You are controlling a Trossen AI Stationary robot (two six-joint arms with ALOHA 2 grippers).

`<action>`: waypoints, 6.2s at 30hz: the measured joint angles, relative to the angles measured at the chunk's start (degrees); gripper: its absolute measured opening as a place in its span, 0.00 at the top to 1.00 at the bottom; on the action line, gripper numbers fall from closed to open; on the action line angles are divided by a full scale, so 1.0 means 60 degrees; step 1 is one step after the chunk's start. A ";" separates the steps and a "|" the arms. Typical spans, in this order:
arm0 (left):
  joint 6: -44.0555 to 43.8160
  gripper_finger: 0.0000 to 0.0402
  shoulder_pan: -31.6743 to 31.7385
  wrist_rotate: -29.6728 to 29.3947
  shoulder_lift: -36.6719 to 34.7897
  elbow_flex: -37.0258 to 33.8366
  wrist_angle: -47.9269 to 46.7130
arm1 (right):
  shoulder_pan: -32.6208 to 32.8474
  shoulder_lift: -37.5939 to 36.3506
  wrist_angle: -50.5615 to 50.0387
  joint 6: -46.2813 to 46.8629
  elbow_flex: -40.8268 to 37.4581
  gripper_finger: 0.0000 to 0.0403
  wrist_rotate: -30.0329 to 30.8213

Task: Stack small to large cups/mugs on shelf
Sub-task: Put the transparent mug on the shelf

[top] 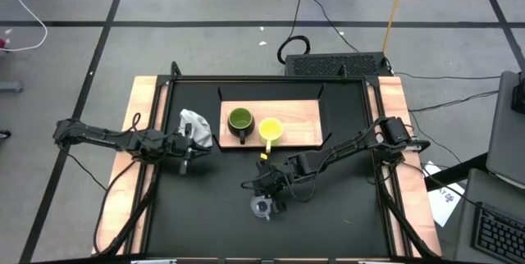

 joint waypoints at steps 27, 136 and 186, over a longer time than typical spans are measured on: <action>0.0000 0.92 0.0002 0.0014 -0.0004 -0.0002 -0.0169 | 0.0430 -0.2400 -0.0914 -0.0273 -0.0693 1.00 0.1211; 0.0094 0.92 0.0002 -0.0015 0.0000 -0.0002 0.0079 | -0.5468 -0.5936 -0.2228 -0.2126 -0.4088 1.00 -0.0057; 0.0208 0.92 0.0002 -0.0025 0.0000 0.0002 0.0013 | -0.5890 -0.5747 -0.1147 -0.2616 -0.4885 0.96 0.0728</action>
